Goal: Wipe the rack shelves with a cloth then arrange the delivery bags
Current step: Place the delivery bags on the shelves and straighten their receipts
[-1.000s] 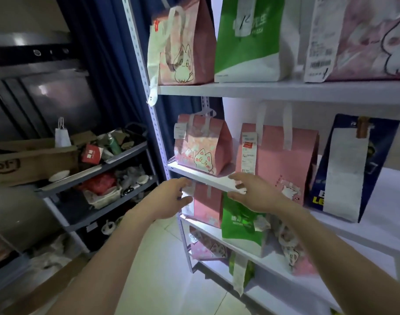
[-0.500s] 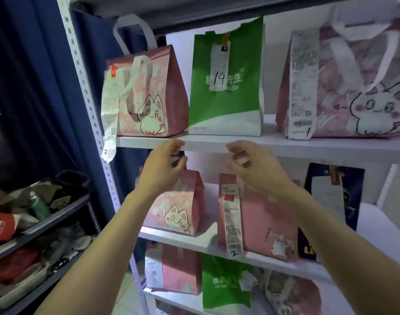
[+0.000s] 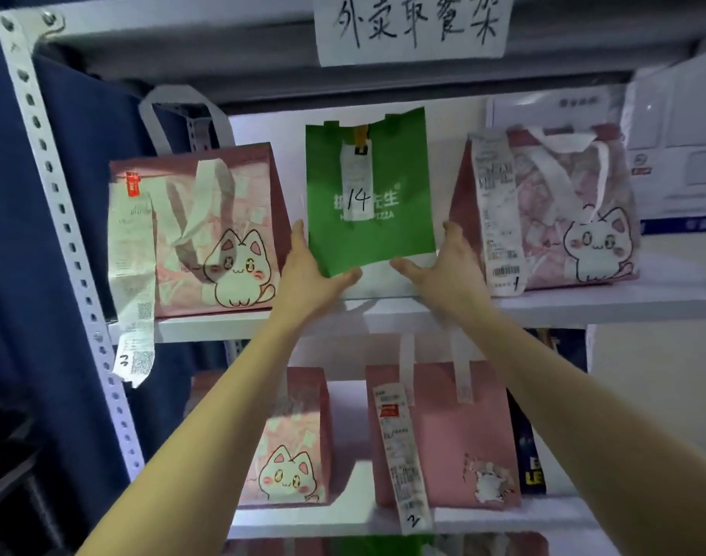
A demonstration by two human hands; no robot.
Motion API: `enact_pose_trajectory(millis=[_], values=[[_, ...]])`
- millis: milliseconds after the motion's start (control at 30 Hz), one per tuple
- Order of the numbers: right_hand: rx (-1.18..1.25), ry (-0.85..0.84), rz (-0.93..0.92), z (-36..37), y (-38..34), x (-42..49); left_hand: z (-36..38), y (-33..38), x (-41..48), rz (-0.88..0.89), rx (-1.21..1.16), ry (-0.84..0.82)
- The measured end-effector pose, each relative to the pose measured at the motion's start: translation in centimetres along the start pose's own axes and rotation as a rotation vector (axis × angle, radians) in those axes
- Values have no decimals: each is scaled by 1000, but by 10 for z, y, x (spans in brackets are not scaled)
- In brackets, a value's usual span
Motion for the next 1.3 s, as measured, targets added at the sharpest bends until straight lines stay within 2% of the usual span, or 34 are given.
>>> enact_pose_trajectory(millis=[67, 133, 267, 633, 867, 1000, 1133, 1300], values=[[66, -90, 114, 4, 2, 5, 7, -6, 4, -38, -26, -33], [34, -137, 124, 4, 5, 5, 13, -13, 1, -19, -3, 6], [-11, -87, 74, -7, -2, -8, 11, -12, -15, 30, -20, 62], [113, -12, -53, -70, -26, -95, -13, 37, -116, 65, -78, 215], [189, -49, -24, -136, 23, -177, 9, 88, -235, -10, -140, 253], [178, -61, 41, -183, 79, -230, 55, 113, -295, -51, -180, 104], [43, -28, 145, -232, 139, -272, 117, 136, -345, -63, -196, -52], [6, 29, 271, -283, 216, -310, 191, 155, -378, -90, -211, -256]])
Point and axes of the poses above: each hand's wrist, its own x-axis towards the middle knuckle, its own z-axis out of the palm, y = z × x, the point moved 1 cm from there along x, towards the middle knuckle, and after that the axes turned 4 degrees about x, right-handed, at the moved point
